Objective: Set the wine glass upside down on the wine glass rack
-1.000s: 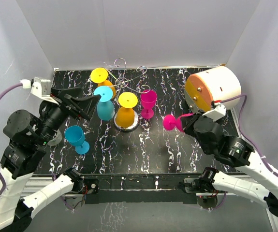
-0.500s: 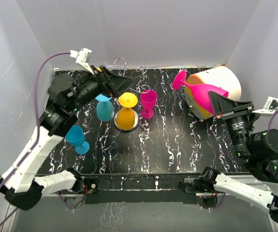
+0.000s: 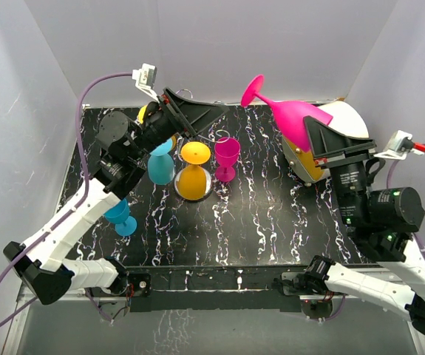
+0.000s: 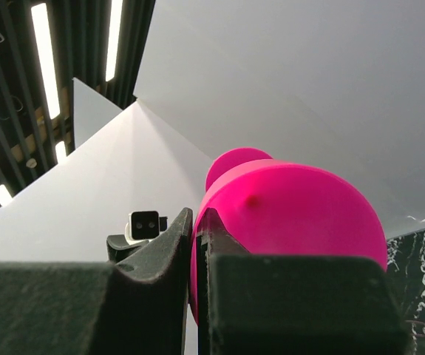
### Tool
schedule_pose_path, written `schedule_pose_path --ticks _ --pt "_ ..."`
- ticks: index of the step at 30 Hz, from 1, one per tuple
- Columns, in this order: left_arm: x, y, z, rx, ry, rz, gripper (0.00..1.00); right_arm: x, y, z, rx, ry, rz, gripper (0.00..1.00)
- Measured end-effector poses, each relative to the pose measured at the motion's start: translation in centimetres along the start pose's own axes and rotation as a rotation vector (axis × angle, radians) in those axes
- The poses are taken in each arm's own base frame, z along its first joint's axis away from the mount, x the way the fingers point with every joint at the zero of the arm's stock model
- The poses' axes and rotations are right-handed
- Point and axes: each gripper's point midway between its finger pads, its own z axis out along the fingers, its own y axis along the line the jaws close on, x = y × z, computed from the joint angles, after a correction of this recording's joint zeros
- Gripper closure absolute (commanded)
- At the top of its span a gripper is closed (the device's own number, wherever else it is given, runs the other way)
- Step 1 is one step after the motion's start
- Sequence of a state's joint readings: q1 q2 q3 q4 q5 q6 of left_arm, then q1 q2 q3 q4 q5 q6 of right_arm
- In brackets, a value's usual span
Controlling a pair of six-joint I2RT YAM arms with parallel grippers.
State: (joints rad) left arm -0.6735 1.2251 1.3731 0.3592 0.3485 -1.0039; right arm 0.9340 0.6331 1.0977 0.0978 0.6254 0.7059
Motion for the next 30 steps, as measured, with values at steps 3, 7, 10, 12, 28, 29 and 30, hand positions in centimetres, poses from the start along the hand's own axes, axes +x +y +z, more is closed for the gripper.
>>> schedule_pose_path --ticks 3,7,10,12,28,29,30 --pt "0.5 -1.2 0.6 0.055 -0.002 0.005 0.11 1.1 0.6 0.7 -0.041 0.010 -0.003 1.00" --pt "0.9 -2.1 1.1 0.115 -0.014 0.011 0.12 1.9 1.2 0.9 -0.096 0.014 0.001 1.00" --pt "1.1 -2.2 1.5 0.146 -0.024 0.009 0.13 2.0 1.9 1.1 -0.129 0.003 0.011 1.00" --pt "1.3 -2.0 1.6 0.150 -0.029 0.002 0.15 2.0 2.2 1.3 -0.144 -0.004 0.014 1.00" --pt "1.3 -1.6 3.8 0.167 -0.124 -0.098 0.23 3.8 2.4 2.3 -0.177 0.005 0.018 1.00" --pt "1.3 -1.7 4.0 0.170 -0.130 -0.100 0.24 3.9 2.4 2.3 -0.180 0.008 0.023 1.00" --pt "1.3 -1.8 4.2 0.172 -0.136 -0.102 0.25 3.9 2.5 2.3 -0.183 0.007 0.029 1.00"
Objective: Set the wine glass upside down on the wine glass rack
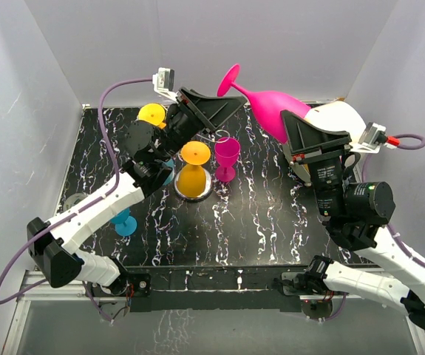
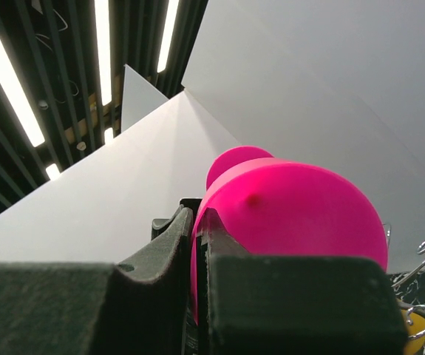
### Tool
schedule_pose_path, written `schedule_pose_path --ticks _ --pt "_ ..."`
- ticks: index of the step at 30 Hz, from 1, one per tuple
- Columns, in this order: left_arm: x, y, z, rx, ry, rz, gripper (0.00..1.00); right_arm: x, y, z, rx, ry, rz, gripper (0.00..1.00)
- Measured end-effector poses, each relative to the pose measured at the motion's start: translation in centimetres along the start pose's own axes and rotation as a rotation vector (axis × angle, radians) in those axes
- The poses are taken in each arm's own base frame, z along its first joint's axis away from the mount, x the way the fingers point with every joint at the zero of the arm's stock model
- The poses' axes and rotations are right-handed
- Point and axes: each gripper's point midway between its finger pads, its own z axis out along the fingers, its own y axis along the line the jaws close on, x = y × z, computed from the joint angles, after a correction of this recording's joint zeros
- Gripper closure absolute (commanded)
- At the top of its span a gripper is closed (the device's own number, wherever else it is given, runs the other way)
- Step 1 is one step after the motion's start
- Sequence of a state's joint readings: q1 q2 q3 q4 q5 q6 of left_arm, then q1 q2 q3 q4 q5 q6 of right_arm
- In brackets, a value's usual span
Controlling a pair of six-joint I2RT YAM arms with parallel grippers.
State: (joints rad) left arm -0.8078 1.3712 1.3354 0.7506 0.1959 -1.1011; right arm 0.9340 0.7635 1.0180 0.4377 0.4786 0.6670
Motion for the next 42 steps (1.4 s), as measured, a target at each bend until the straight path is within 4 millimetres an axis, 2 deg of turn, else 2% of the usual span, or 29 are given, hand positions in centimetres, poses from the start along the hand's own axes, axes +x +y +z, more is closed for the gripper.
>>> schedule_pose_path --ticks 1,4,8,12,17,21,25,34,37,41,42 --pt "0.0 -0.1 0.2 0.001 -0.009 -0.002 0.28 0.1 0.1 0.1 -0.003 0.002 0.008 1.00" --pt "-0.4 -0.3 0.5 -0.001 -0.045 -0.003 0.43 0.1 0.4 0.1 -0.015 0.005 0.029 1.00" --pt "-1.2 -0.6 0.8 0.004 -0.102 0.010 0.54 0.1 0.9 -0.1 -0.033 0.013 0.067 1.00" --pt "-1.7 -0.9 1.3 0.023 -0.138 0.016 0.58 -0.2 1.4 -0.4 -0.044 0.017 0.104 1.00" --pt "-1.7 -0.2 1.9 0.030 -0.161 0.016 0.62 0.0 1.4 -0.7 -0.041 0.039 0.129 1.00" --pt "-2.2 -0.2 2.2 0.034 -0.185 0.021 0.65 0.6 1.4 -0.8 -0.042 0.065 0.154 1.00" --pt "-2.9 -1.1 2.4 0.058 -0.209 0.028 0.68 1.4 1.7 -1.0 -0.057 0.096 0.192 1.00" --pt "-3.3 -1.4 2.3 0.071 -0.227 0.035 0.72 2.8 1.7 -1.3 -0.065 0.146 0.246 1.00" --pt "-3.3 -1.3 2.3 0.065 -0.231 0.041 0.80 4.0 1.4 -1.1 -0.060 0.177 0.247 1.00" --pt "-3.4 -0.9 2.4 0.049 -0.238 0.058 1.00 4.7 1.2 -1.0 -0.055 0.195 0.246 1.00" --pt "-3.5 -1.0 2.4 0.050 -0.240 0.058 1.00 4.7 1.1 -1.0 -0.054 0.195 0.245 1.00"
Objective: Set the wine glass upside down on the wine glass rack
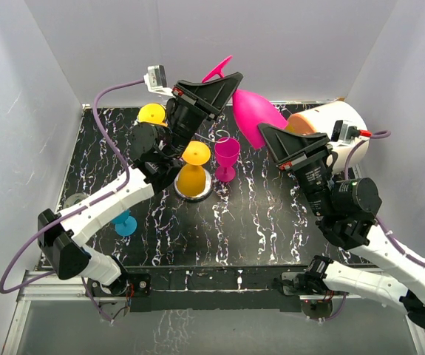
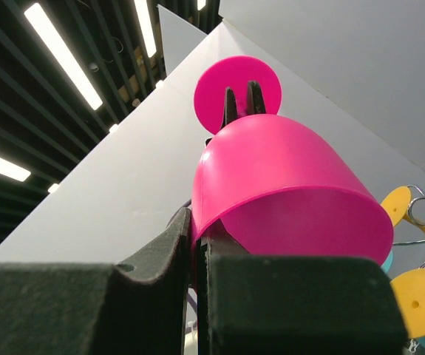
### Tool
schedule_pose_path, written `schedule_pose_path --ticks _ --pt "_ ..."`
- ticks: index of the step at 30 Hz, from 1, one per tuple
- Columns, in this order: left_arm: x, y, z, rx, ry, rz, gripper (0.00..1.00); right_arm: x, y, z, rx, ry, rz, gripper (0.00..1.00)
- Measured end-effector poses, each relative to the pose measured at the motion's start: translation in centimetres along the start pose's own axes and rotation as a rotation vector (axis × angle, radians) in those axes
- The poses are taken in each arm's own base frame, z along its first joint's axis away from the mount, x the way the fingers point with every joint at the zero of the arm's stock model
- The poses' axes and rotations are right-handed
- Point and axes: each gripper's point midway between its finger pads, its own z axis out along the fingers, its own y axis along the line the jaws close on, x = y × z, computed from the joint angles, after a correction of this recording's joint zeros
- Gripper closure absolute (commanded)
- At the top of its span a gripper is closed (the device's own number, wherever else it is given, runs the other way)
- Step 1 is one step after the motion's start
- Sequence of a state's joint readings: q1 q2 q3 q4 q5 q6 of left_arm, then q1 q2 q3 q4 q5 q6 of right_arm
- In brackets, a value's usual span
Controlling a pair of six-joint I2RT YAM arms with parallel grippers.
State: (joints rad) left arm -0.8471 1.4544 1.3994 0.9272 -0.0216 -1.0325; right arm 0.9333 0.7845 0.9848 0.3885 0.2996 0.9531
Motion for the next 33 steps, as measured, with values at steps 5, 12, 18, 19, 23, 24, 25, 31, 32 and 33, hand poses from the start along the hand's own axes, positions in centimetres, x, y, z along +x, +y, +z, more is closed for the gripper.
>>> schedule_pose_path --ticks 5,12,18,19,23,24,25,31,32,33 --pt "-0.2 -0.4 -0.1 0.006 -0.006 0.013 1.00 -0.2 0.2 -0.5 -0.002 0.004 0.004 0.89" --pt "-0.2 -0.2 -0.2 0.005 -0.006 0.078 1.00 0.0 -1.4 -1.7 0.065 0.030 -0.032 0.39" --pt "-0.1 -0.6 -0.3 0.028 0.014 0.128 1.00 -0.2 -2.9 -2.7 0.137 0.040 -0.083 0.29" --pt "0.2 -0.6 -0.4 0.033 0.026 0.137 1.00 -0.3 -3.3 -2.9 0.154 0.038 -0.091 0.29" --pt "1.2 -0.5 -0.5 0.052 0.085 0.195 1.00 -1.3 -4.3 -4.4 0.213 0.029 -0.149 0.28" --pt "1.5 -0.6 -0.5 0.062 0.103 0.216 1.00 -1.6 -4.5 -4.8 0.223 0.026 -0.170 0.28" --pt "1.8 -0.7 -0.5 0.075 0.121 0.237 1.00 -1.8 -4.6 -5.1 0.229 0.026 -0.189 0.28" --pt "3.8 -0.5 -1.1 0.146 0.224 0.369 1.00 -4.3 -4.0 -6.9 0.240 -0.011 -0.293 0.28" --pt "4.0 -0.5 -1.2 0.157 0.238 0.394 1.00 -4.5 -4.0 -7.0 0.247 -0.011 -0.307 0.28" --pt "4.3 -0.4 -1.4 0.171 0.253 0.417 1.00 -4.6 -4.0 -7.1 0.254 -0.006 -0.323 0.29"
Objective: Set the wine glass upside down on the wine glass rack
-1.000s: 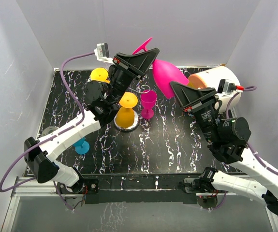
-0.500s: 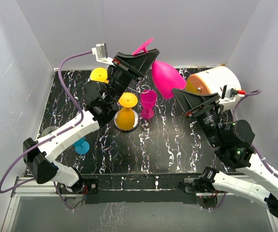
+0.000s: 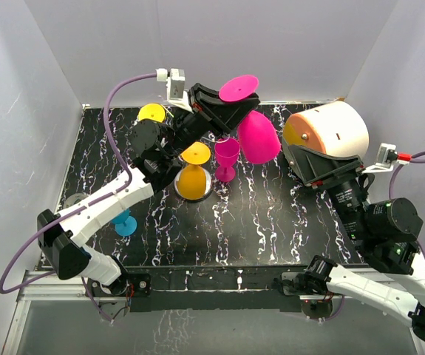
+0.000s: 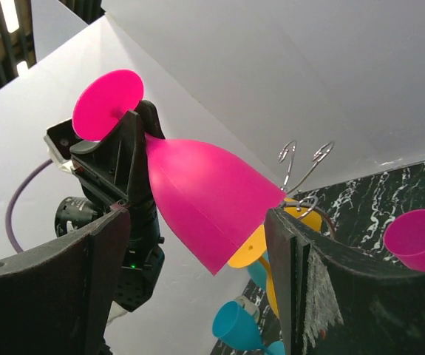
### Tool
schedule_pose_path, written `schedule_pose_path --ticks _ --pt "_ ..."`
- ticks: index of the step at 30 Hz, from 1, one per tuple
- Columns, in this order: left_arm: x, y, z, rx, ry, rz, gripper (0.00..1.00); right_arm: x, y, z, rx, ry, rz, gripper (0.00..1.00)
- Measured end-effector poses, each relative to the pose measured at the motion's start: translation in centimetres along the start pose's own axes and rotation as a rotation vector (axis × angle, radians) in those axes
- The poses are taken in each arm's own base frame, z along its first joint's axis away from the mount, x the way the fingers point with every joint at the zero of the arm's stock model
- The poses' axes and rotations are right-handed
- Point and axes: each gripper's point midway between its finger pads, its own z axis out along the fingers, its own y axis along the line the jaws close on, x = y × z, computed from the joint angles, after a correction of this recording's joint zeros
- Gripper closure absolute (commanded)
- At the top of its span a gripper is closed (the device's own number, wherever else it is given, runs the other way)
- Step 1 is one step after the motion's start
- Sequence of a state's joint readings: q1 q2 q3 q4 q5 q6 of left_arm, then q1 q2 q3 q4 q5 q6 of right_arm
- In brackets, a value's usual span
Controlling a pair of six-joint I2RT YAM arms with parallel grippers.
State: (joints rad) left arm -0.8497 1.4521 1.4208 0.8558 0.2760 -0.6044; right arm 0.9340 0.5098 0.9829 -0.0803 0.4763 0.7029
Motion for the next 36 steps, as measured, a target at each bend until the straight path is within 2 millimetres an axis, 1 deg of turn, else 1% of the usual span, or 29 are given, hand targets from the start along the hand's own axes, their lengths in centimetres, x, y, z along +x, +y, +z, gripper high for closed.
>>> schedule_pose_path --ticks 3,6,11,13,14,18,20,24,28,36 --pt "1.0 -0.6 -0.3 0.059 0.045 0.079 1.00 0.0 -0.1 -0.1 0.005 0.013 -0.034 0.30" --pt "2.2 -0.9 -0.7 0.116 0.103 0.155 1.00 -0.3 0.5 -0.1 -0.002 0.026 -0.052 0.30" --pt "4.3 -1.0 -1.4 0.181 0.195 0.262 1.00 -1.5 3.5 0.6 -0.067 0.046 -0.049 0.31" --pt "5.1 -1.0 -1.8 0.206 0.228 0.295 1.00 -1.9 4.4 0.7 -0.093 0.051 -0.044 0.33" --pt "5.4 -1.1 -1.9 0.222 0.241 0.310 1.00 -1.9 4.6 0.7 -0.095 0.052 -0.043 0.34" --pt "6.2 -1.7 -2.4 0.291 0.274 0.354 1.00 -1.9 4.6 1.3 -0.063 0.068 -0.045 0.37" --pt "6.6 -2.0 -2.7 0.323 0.291 0.371 1.00 -1.4 4.4 1.9 -0.036 0.086 -0.045 0.39" --pt "7.2 -2.2 -3.1 0.360 0.314 0.390 1.00 0.4 3.7 2.8 0.008 0.138 -0.048 0.48" --pt "7.5 -2.5 -3.3 0.384 0.326 0.398 1.00 2.1 2.7 3.2 0.042 0.186 -0.062 0.55" --pt "8.3 -2.3 -3.6 0.410 0.345 0.402 1.00 2.9 2.9 3.6 0.054 0.209 -0.010 0.71"
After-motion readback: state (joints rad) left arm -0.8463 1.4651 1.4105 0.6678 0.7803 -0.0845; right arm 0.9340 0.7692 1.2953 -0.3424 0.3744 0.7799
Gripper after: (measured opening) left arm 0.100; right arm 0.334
